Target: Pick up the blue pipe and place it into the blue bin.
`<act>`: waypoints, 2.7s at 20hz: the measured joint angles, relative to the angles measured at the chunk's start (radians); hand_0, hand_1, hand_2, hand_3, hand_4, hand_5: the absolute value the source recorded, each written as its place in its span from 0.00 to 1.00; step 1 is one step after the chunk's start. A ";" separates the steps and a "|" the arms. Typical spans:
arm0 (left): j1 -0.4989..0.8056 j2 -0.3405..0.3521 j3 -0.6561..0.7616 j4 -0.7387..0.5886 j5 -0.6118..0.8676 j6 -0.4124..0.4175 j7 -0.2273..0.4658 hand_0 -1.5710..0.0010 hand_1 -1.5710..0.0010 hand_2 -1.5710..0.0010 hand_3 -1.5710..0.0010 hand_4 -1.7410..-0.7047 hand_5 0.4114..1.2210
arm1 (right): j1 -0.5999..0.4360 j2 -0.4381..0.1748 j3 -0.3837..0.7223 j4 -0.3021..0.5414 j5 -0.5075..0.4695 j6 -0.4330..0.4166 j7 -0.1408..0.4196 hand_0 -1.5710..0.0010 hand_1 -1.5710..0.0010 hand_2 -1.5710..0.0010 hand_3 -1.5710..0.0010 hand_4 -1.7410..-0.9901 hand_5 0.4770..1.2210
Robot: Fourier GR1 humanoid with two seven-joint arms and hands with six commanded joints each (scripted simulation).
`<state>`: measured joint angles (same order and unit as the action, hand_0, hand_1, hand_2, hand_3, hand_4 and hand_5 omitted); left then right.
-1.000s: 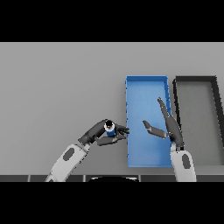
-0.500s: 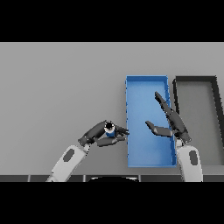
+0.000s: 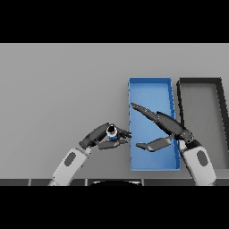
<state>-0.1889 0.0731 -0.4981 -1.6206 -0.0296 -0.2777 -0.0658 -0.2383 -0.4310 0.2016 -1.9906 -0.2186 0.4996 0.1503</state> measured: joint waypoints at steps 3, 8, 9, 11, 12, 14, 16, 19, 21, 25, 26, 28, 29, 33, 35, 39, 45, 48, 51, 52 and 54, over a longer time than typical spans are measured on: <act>-0.020 -0.009 0.021 0.021 -0.015 -0.007 0.025 0.00 0.00 0.00 0.00 0.26 1.00 | -0.044 0.012 0.052 -0.001 -0.021 0.025 0.066 1.00 1.00 1.00 1.00 0.67 0.06; 0.000 -0.038 0.018 0.010 -0.031 -0.028 0.033 0.00 0.00 0.00 0.00 0.26 1.00 | -0.148 0.061 0.123 0.039 -0.071 0.058 0.156 1.00 1.00 1.00 1.00 0.71 0.05; -0.002 -0.042 0.019 0.010 -0.032 -0.038 0.026 0.00 0.00 0.00 0.00 0.26 1.00 | -0.169 0.081 0.144 0.058 -0.061 0.063 0.175 1.00 1.00 1.00 1.00 0.72 0.05; 0.003 -0.051 0.025 0.007 -0.029 -0.052 0.017 0.00 0.00 0.00 0.00 0.26 1.00 | -0.201 0.099 0.158 0.099 -0.052 0.083 0.181 1.00 1.00 1.00 1.00 0.73 0.05; 0.003 -0.052 0.035 0.002 -0.014 -0.062 0.024 0.00 0.00 0.00 0.00 0.26 1.00 | -0.226 0.113 0.166 0.118 -0.062 0.094 0.184 1.00 1.00 1.00 1.00 0.73 0.05; 0.005 -0.058 0.043 0.014 -0.013 -0.081 0.025 0.00 0.00 0.00 0.00 0.27 1.00 | -0.254 0.149 0.187 0.144 -0.068 0.099 0.196 1.00 1.00 1.00 1.00 0.71 0.05; -0.007 -0.058 0.058 0.025 -0.007 -0.104 0.015 0.00 0.00 0.00 0.00 0.27 1.00 | -0.289 0.169 0.199 0.177 -0.066 0.111 0.213 1.00 0.98 0.96 1.00 0.70 0.05; 0.006 -0.067 0.063 0.039 -0.026 -0.108 0.022 0.00 0.00 0.02 0.17 0.17 1.00 | -0.317 0.193 0.211 0.218 -0.070 0.133 0.214 0.75 0.72 0.73 0.80 0.58 0.06; 0.005 -0.075 0.071 0.029 -0.011 -0.115 0.052 0.00 0.00 0.02 0.26 0.11 1.00 | -0.339 0.213 0.223 0.231 -0.055 0.128 0.216 0.48 0.47 0.47 0.58 0.39 0.07; -0.006 -0.087 0.084 0.046 -0.024 -0.123 0.024 0.00 0.00 0.01 0.17 0.05 1.00 | -0.337 0.247 0.229 0.254 -0.077 0.113 0.195 0.20 0.19 0.19 0.27 0.33 0.41; -0.002 -0.092 0.081 0.041 -0.029 -0.121 0.018 0.00 0.00 0.01 0.15 0.04 1.00 | -0.326 0.257 0.226 0.246 -0.096 0.104 0.195 0.16 0.15 0.15 0.22 0.35 0.53; 0.011 -0.089 0.079 0.029 -0.027 -0.126 0.011 0.00 0.00 0.01 0.13 0.02 1.00 | -0.323 0.260 0.222 0.244 -0.075 0.121 0.177 0.10 0.10 0.10 0.14 0.36 0.70; 0.011 -0.094 0.078 0.032 -0.036 -0.122 0.004 0.00 0.00 0.02 0.10 0.02 1.00 | -0.313 0.263 0.224 0.237 -0.042 0.128 0.145 0.08 0.08 0.08 0.11 0.35 0.76; -0.001 -0.101 0.083 0.047 -0.065 -0.122 -0.025 0.00 0.00 0.01 0.09 0.01 1.00 | -0.283 0.286 0.224 0.225 -0.051 0.128 0.133 0.03 0.03 0.03 0.05 0.33 0.90; 0.002 -0.114 0.083 0.041 -0.064 -0.115 -0.010 0.00 0.00 0.01 0.09 0.01 1.00 | -0.270 0.296 0.219 0.214 -0.095 0.114 0.176 0.02 0.02 0.02 0.03 0.33 0.94; 0.004 -0.099 0.097 0.032 -0.073 -0.129 -0.043 0.25 0.30 0.32 0.46 0.22 1.00 | -0.249 0.311 0.210 0.195 -0.079 0.091 0.167 0.01 0.01 0.01 0.01 0.33 0.97; 0.005 -0.080 0.102 0.031 -0.120 -0.202 0.011 0.80 0.82 0.82 0.86 0.63 0.71 | -0.257 0.339 0.193 0.198 -0.058 0.104 0.228 0.00 0.00 0.00 0.00 0.32 0.99; 0.001 -0.074 0.114 0.031 -0.106 -0.210 0.081 0.90 0.91 0.91 0.93 0.70 0.46 | -0.250 0.355 0.186 0.195 -0.046 0.097 0.198 0.00 0.00 0.00 0.00 0.32 1.00; -0.003 -0.080 0.118 0.044 -0.110 -0.196 0.100 0.95 0.95 0.95 0.96 0.74 0.28 | -0.243 0.360 0.187 0.177 -0.027 0.098 0.184 0.00 0.00 0.00 0.00 0.32 1.00; 0.005 -0.089 0.118 0.044 -0.105 -0.193 0.127 0.96 0.96 0.96 0.97 0.74 0.24 | -0.239 0.372 0.193 0.177 -0.027 0.093 0.191 0.00 0.00 0.00 0.00 0.32 1.00; 0.008 -0.094 0.124 0.042 -0.099 -0.187 0.158 0.97 0.98 0.98 0.98 0.75 0.18 | -0.242 0.375 0.184 0.187 -0.023 0.100 0.173 0.00 0.00 0.00 0.00 0.32 1.00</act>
<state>-0.1813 -0.0205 -0.3741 -1.5784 -0.1287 -0.4650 0.0918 -0.4807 -0.0557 0.3860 -1.8040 -0.2415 0.5999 0.3235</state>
